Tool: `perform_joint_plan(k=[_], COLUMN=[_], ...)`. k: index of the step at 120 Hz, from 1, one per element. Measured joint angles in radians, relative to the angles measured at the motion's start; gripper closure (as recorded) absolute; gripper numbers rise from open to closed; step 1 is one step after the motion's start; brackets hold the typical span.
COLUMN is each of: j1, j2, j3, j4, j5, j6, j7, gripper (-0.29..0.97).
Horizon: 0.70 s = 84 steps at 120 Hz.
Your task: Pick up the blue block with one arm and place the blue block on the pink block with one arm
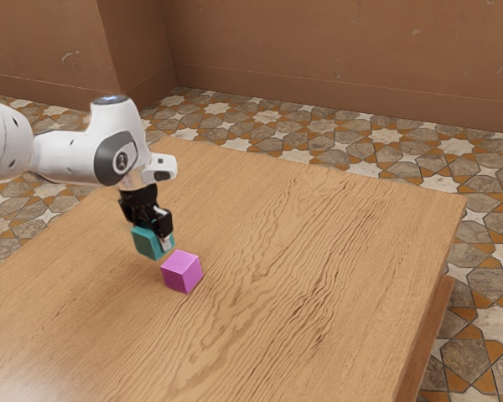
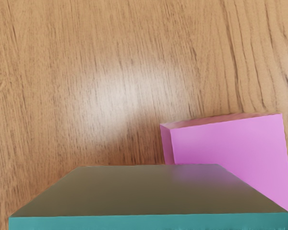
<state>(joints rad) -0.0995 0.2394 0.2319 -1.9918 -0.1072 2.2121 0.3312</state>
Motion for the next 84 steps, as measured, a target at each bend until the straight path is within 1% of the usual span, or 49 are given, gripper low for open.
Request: perform_joint_plan(k=[38, 68, 84], j1=[-0.004, -0.013, -0.016], j2=[0.002, 0.005, 0.005], j3=[-0.066, -0.073, -0.093], j4=[0.000, 0.000, 0.000], j5=[0.035, 0.044, 0.048], j6=[-0.016, -0.019, -0.020], j7=[-0.124, -0.204, -0.239], gripper=[0.32, 0.32, 0.32])
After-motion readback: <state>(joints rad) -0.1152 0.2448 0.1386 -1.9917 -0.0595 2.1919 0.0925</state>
